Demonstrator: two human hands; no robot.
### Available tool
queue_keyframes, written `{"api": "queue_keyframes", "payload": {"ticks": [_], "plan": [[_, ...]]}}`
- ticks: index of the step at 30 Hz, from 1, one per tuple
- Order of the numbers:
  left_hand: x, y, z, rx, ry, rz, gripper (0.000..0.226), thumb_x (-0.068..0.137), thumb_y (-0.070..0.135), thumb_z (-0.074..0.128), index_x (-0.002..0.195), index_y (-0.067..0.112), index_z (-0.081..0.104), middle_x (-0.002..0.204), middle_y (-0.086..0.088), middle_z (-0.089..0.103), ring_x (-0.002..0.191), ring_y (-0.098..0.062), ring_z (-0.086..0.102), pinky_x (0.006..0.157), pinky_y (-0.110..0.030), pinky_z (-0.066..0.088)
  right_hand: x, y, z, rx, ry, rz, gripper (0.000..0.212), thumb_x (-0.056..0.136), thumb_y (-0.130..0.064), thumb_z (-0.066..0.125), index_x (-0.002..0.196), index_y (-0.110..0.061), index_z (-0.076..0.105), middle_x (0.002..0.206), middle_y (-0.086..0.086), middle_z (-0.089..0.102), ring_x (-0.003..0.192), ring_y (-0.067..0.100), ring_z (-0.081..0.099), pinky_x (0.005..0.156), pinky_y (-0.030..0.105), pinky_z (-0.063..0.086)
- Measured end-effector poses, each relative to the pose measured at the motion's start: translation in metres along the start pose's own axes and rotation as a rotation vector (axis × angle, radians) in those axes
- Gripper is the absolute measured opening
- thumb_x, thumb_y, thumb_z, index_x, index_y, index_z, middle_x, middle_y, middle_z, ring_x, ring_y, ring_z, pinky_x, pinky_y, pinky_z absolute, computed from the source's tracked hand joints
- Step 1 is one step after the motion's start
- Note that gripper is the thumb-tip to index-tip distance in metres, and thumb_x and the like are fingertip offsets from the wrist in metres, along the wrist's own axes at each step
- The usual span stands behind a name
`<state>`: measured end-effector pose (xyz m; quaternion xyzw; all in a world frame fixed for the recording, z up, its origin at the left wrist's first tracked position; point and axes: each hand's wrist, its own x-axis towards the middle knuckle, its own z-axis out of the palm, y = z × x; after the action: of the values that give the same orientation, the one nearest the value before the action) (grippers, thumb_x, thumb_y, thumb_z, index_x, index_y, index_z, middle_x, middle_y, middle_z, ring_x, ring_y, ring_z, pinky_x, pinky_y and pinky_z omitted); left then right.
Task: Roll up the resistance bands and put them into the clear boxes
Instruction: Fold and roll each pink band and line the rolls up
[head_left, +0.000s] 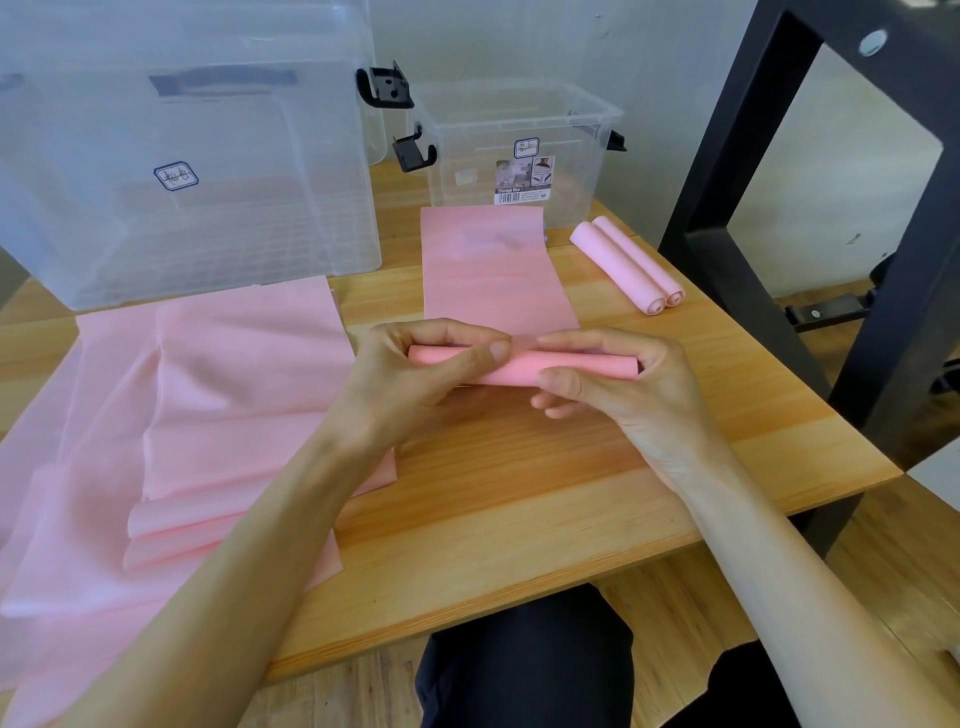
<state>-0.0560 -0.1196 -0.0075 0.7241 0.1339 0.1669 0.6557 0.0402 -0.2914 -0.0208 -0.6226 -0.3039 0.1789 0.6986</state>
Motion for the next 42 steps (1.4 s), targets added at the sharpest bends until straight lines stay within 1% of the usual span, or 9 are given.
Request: {"api": "queue_keyframes", "payload": {"ticks": [3, 7, 10, 15, 21, 25, 31, 38, 42], "plan": [[-0.0024, 0.0015, 0.0022, -0.02, -0.033, -0.018, 0.025, 0.068, 0.021, 0.078, 0.092, 0.013, 0.077, 0.095, -0.01, 0.077, 0.087, -0.02, 0.068, 0.086, -0.034, 0.056, -0.0004, 0.0002, -0.0007, -0.01, 0.053, 0.003, 0.027, 0.073, -0.017, 0.077, 0.098, -0.007, 0.075, 0.085, 0.014, 0.076, 0.065, 0.029, 0.073, 0.057, 0.028, 0.06], [-0.0029, 0.0019, 0.0024, -0.004, -0.025, 0.009, 0.021, 0.069, 0.02, 0.077, 0.089, 0.013, 0.077, 0.088, -0.005, 0.077, 0.081, -0.017, 0.067, 0.077, -0.026, 0.056, 0.0, 0.0005, 0.0003, -0.007, 0.043, 0.02, 0.03, 0.075, -0.02, 0.076, 0.1, -0.006, 0.074, 0.089, 0.013, 0.076, 0.069, 0.03, 0.074, 0.06, 0.03, 0.061], [-0.0018, 0.0019, 0.0017, -0.017, 0.009, -0.055, 0.014, 0.076, 0.02, 0.076, 0.088, 0.014, 0.078, 0.09, -0.004, 0.077, 0.084, -0.023, 0.068, 0.085, -0.04, 0.058, 0.0004, -0.0004, 0.0006, 0.007, 0.018, 0.02, 0.03, 0.071, -0.012, 0.077, 0.1, -0.006, 0.074, 0.088, 0.013, 0.076, 0.073, 0.029, 0.074, 0.063, 0.029, 0.061], [-0.0054, 0.0051, 0.0037, 0.018, -0.029, -0.017, 0.028, 0.062, 0.03, 0.08, 0.089, 0.019, 0.079, 0.095, -0.016, 0.075, 0.083, -0.027, 0.065, 0.092, -0.055, 0.052, -0.0001, -0.001, 0.0, 0.001, 0.074, 0.033, 0.026, 0.074, -0.021, 0.076, 0.096, -0.008, 0.075, 0.086, 0.014, 0.076, 0.066, 0.029, 0.073, 0.058, 0.029, 0.061], [-0.0031, 0.0039, 0.004, -0.02, -0.018, -0.098, 0.018, 0.076, 0.019, 0.076, 0.093, 0.011, 0.077, 0.097, -0.014, 0.075, 0.086, -0.025, 0.068, 0.081, -0.037, 0.059, 0.0003, -0.0015, 0.001, 0.008, 0.035, 0.031, 0.027, 0.071, -0.014, 0.078, 0.097, -0.007, 0.074, 0.084, 0.014, 0.076, 0.069, 0.029, 0.074, 0.059, 0.027, 0.06], [-0.0052, 0.006, 0.0053, 0.017, -0.021, -0.051, 0.029, 0.063, 0.029, 0.079, 0.089, 0.016, 0.079, 0.097, -0.019, 0.074, 0.087, -0.029, 0.065, 0.091, -0.049, 0.053, -0.0002, -0.0013, 0.0002, -0.018, 0.062, 0.044, 0.022, 0.075, -0.021, 0.076, 0.093, -0.008, 0.075, 0.084, 0.012, 0.076, 0.065, 0.03, 0.073, 0.056, 0.029, 0.061], [-0.0032, 0.0032, 0.0026, 0.0, 0.028, -0.058, 0.027, 0.068, 0.033, 0.077, 0.088, 0.015, 0.079, 0.094, -0.008, 0.077, 0.094, -0.029, 0.071, 0.092, -0.047, 0.056, -0.0008, -0.0025, 0.0013, 0.0, 0.003, 0.04, 0.028, 0.073, -0.012, 0.077, 0.101, -0.009, 0.073, 0.089, 0.012, 0.076, 0.073, 0.029, 0.074, 0.062, 0.027, 0.061], [-0.0037, 0.0031, 0.0028, -0.029, -0.009, -0.054, 0.023, 0.067, 0.023, 0.078, 0.09, 0.015, 0.078, 0.09, -0.013, 0.076, 0.08, -0.022, 0.067, 0.079, -0.034, 0.059, -0.0003, -0.0013, 0.0, 0.001, 0.015, 0.065, 0.03, 0.074, -0.015, 0.077, 0.102, -0.007, 0.073, 0.088, 0.013, 0.076, 0.072, 0.029, 0.074, 0.062, 0.028, 0.061], [-0.003, 0.0028, 0.0015, -0.05, 0.011, -0.092, 0.022, 0.07, 0.025, 0.077, 0.089, 0.014, 0.078, 0.093, -0.007, 0.077, 0.086, -0.023, 0.069, 0.083, -0.037, 0.059, -0.0007, -0.0017, 0.0002, -0.011, 0.004, 0.046, 0.03, 0.073, -0.011, 0.078, 0.102, -0.005, 0.073, 0.087, 0.013, 0.076, 0.071, 0.029, 0.074, 0.062, 0.028, 0.061]]}}
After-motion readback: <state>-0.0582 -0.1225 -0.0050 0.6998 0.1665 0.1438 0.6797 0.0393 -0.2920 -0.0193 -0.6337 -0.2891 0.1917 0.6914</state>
